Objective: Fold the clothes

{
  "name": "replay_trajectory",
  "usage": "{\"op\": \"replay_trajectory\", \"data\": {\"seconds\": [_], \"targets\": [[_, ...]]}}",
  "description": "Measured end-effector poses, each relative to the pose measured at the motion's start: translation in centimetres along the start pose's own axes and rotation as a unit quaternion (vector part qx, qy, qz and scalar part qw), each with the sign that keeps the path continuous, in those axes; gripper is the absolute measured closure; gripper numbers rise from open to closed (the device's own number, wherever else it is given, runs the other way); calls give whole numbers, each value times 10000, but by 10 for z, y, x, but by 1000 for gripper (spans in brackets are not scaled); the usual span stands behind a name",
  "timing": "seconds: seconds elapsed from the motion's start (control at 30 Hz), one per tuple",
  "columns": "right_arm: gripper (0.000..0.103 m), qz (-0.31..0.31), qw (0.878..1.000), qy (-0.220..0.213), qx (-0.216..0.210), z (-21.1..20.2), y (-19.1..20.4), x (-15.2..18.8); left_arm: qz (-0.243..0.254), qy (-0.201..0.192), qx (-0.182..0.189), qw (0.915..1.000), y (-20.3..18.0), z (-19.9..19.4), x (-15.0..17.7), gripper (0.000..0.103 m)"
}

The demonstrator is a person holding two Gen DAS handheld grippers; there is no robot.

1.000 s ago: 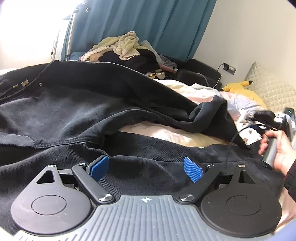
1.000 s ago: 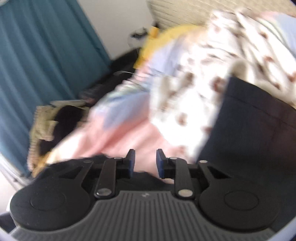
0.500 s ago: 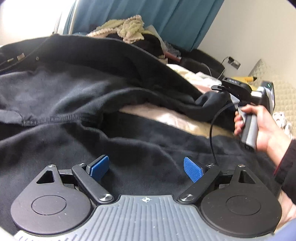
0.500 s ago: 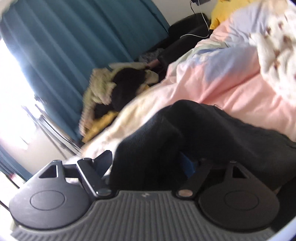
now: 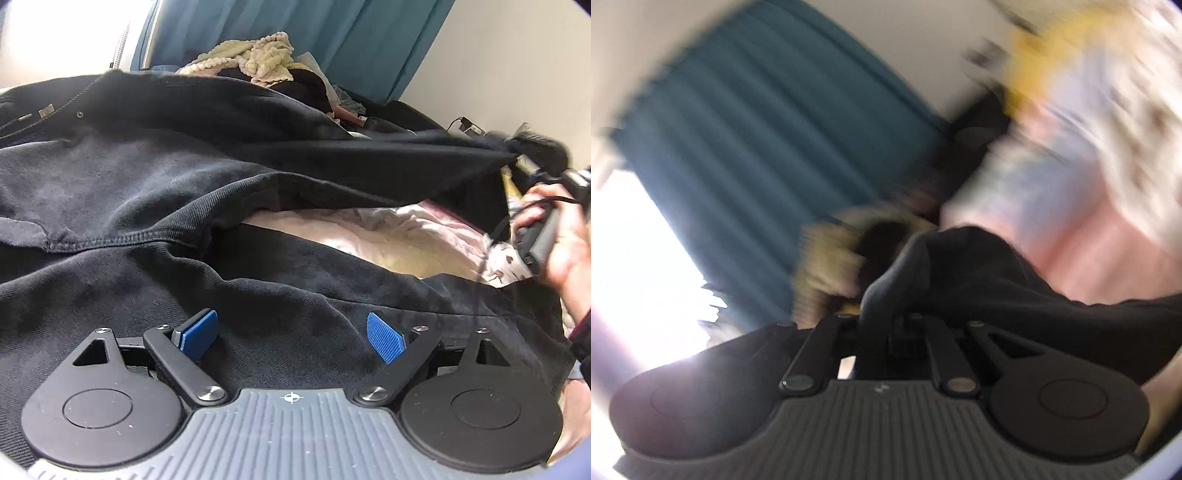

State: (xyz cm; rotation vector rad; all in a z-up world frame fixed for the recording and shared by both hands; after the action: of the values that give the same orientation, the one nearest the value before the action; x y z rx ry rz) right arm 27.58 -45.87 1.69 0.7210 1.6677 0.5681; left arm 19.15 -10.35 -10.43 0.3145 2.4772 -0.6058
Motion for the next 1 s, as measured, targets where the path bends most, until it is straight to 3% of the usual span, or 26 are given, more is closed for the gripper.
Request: {"op": "replay_trajectory", "data": {"seconds": [0.03,0.1,0.2,0.3,0.37,0.43,0.5,0.63,0.77,0.87,0.93,1.0], "targets": [[96,-41,9998,-124,-172,-9,6,-6,-23,-22,-2,10000,1,-1,-1,13],[96,-57,9997,-231,-4,-20,-2,-10,-64,-33,-12,10000,2,-1,-2,13],[95,111,9945,202,1019,-20,-59,8,-110,-38,-6,9999,4,-3,-3,13],[94,746,9740,988,1896,-19,-134,42,-110,-62,-13,9999,4,-7,-3,13],[93,1214,9638,1247,2021,-23,-160,55,-76,-82,-27,9999,3,-9,-3,13],[85,1373,9646,1073,1979,-27,-165,50,-47,-88,-34,9999,2,-9,-4,13],[62,1026,9670,902,2151,-31,-160,41,-36,-78,-43,10000,2,-10,-4,13],[58,201,9647,917,2461,-27,-154,30,-47,-49,-33,10000,2,-10,-3,13],[49,-169,9458,976,3092,-26,-165,19,-44,0,-16,10000,2,-9,-3,13],[43,-687,9418,689,3218,-33,-153,10,-66,46,55,10000,0,-9,-2,13],[38,-1360,9391,314,3141,-33,-135,4,-85,64,63,9999,-1,-9,-1,13],[29,-2010,9266,95,3178,-26,-123,-1,-155,30,96,9998,-2,-12,-2,13]]}}
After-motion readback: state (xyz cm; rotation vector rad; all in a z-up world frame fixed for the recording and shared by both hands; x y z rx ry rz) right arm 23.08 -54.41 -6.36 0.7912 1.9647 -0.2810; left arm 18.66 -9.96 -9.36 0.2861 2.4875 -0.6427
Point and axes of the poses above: each gripper's, at about its wrist camera, not at the fingertips, and z roughly the way its jaws point, y to its left, x to its underside, the point moved 10 cm from there along z, roughly the way its jaws point, and after that the axes turned 10 degrees about y, right-handed, at the moved point
